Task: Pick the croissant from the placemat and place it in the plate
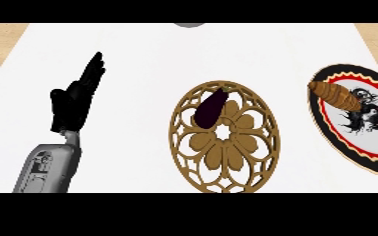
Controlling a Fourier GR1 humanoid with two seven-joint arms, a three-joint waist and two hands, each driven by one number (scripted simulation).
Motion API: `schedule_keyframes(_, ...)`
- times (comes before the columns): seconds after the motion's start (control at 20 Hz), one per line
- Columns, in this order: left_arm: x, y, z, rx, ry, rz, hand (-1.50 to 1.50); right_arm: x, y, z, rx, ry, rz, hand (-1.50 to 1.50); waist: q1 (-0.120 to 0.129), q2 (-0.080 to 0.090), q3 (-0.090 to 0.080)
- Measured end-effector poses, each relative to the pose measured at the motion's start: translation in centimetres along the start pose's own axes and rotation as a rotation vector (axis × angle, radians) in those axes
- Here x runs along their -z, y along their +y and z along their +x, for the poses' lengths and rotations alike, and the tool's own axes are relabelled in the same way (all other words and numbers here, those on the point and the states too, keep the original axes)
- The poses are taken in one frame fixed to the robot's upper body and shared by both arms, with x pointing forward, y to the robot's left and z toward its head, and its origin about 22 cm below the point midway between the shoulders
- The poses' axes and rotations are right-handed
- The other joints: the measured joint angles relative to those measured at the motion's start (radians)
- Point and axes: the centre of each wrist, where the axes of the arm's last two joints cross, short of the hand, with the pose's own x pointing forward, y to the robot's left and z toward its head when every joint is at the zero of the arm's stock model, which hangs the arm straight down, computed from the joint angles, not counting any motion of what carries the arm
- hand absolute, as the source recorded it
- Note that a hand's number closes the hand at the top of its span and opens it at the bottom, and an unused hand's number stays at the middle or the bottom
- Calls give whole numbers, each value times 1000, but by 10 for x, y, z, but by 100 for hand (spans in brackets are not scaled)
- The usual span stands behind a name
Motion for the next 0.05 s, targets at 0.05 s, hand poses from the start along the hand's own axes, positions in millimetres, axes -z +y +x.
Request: schedule_keyframes(0.05, -1, -1, -2, 1, 0, -3, 0, -3, -2, -1, -3, 4, -2, -150, -1, 0, 1)
